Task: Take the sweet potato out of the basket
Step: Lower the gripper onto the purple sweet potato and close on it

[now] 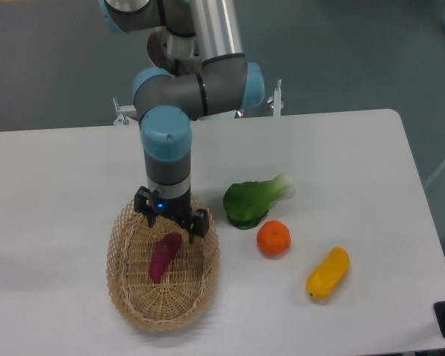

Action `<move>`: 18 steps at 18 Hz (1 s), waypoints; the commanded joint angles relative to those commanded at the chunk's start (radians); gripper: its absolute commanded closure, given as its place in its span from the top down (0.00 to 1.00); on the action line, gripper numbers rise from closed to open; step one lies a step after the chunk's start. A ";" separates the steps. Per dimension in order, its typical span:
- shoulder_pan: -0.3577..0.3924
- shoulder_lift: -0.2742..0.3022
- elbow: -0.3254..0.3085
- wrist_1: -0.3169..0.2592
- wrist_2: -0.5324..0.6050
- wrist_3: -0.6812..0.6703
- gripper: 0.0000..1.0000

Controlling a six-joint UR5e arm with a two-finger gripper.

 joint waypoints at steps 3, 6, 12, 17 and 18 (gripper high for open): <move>-0.012 -0.015 0.000 0.002 0.020 0.000 1.00; -0.024 -0.025 -0.002 0.005 0.020 -0.006 1.00; -0.034 -0.055 0.008 0.008 0.025 -0.011 1.00; -0.034 -0.071 0.015 0.031 0.061 0.000 1.00; -0.035 -0.074 0.020 0.035 0.074 0.000 1.00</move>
